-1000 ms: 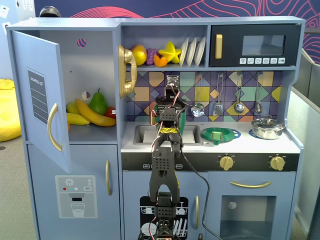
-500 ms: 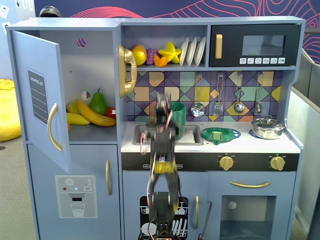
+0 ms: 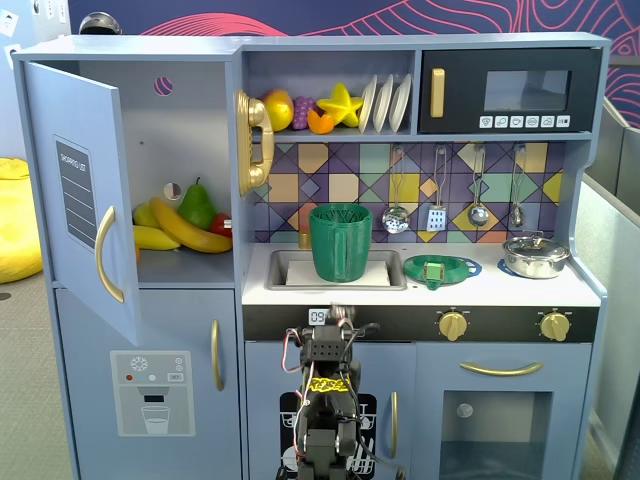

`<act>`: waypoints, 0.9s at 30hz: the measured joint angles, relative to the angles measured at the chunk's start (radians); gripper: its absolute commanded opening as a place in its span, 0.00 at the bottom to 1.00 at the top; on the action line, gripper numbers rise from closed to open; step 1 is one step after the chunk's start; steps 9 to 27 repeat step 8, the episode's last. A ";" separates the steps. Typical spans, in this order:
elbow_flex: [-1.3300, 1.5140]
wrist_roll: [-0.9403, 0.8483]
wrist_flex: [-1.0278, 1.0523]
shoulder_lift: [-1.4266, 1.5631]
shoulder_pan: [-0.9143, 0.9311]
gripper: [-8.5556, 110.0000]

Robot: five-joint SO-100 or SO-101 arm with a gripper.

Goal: Pick up the green pineapple from the left cabinet and place it in the green recipient

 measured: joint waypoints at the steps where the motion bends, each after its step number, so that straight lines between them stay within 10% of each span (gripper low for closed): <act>1: 0.028 -0.020 -0.015 0.000 0.006 0.20; 27: 0.143 -0.025 -0.081 0.000 0.032 0.21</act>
